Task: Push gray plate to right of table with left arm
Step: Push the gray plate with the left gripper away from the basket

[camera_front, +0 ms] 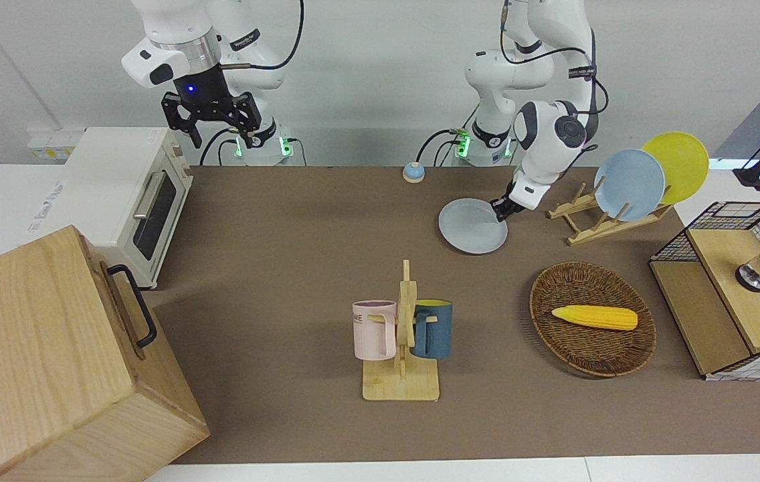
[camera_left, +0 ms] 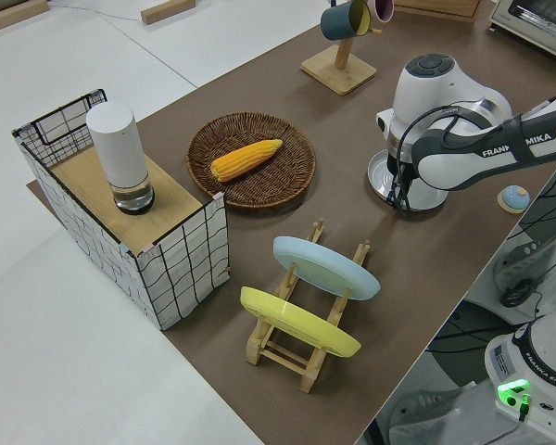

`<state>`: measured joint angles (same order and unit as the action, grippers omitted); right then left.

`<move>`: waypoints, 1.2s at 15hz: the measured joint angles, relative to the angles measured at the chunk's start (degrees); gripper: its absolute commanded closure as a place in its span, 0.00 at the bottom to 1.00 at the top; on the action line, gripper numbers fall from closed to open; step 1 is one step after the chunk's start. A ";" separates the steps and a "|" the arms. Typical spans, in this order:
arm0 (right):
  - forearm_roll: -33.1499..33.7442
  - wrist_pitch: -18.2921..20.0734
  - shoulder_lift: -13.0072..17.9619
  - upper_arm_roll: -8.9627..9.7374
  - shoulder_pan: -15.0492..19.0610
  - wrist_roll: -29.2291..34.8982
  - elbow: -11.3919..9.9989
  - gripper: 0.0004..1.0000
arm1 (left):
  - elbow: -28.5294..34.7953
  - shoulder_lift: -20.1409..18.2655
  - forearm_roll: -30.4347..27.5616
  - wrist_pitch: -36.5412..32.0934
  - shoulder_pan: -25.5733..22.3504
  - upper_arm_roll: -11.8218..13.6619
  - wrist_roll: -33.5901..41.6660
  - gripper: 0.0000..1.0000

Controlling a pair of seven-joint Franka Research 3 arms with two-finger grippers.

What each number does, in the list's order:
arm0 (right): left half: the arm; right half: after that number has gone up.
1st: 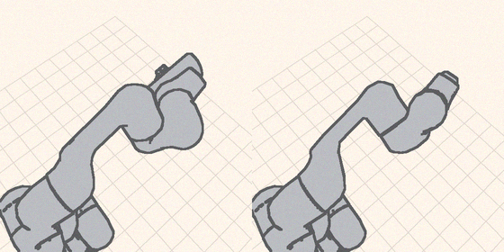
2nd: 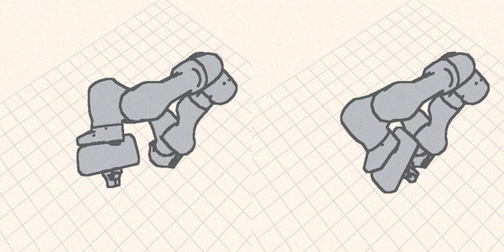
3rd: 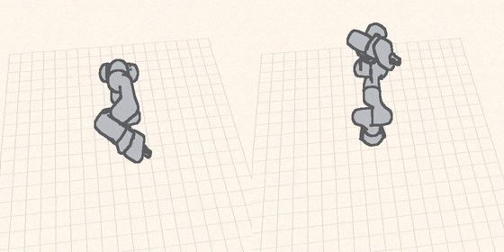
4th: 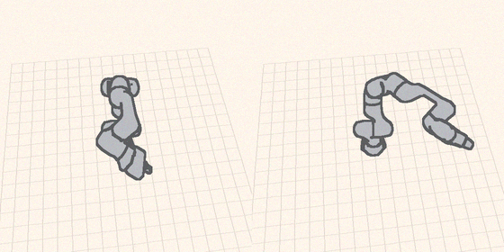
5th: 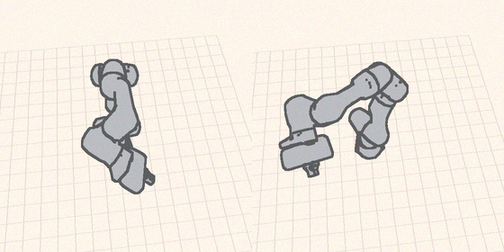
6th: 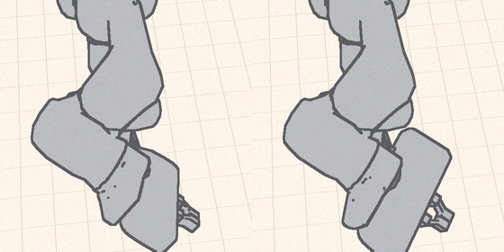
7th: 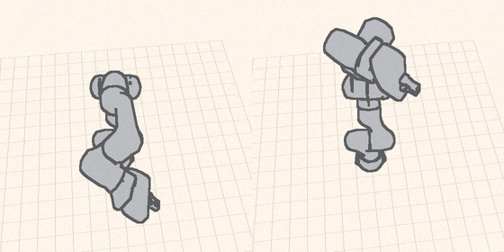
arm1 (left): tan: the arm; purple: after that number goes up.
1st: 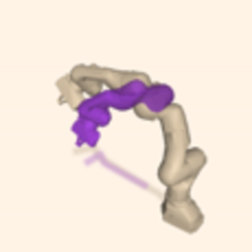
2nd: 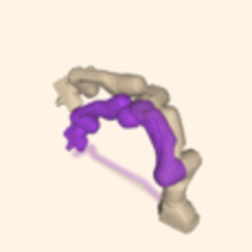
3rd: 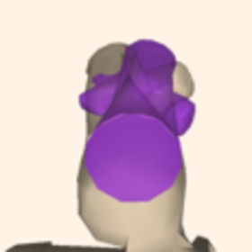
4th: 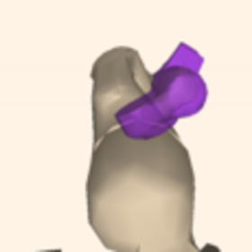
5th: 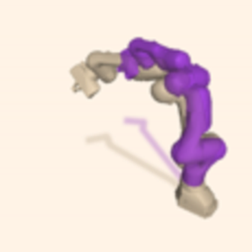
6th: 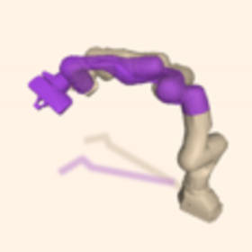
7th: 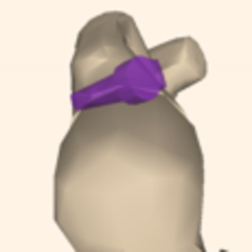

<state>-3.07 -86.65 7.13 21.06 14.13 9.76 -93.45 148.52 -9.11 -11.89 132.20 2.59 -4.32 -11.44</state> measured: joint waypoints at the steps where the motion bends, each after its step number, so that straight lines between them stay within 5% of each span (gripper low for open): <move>1: 0.00 0.00 0.00 0.00 0.00 0.00 0.00 0.00 | 0.00 0.01 -0.50 0.03 0.42 -0.01 -0.15 1.00; 18: 0.00 0.00 0.00 0.00 0.00 0.00 0.00 0.00 | 0.17 1.20 -6.92 5.06 14.11 0.06 -12.71 1.00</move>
<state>-3.07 -86.65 7.13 21.06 14.13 9.76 -93.45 148.69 -7.91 -18.81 137.26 16.70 -4.26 -24.15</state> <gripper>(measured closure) 0.004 0.974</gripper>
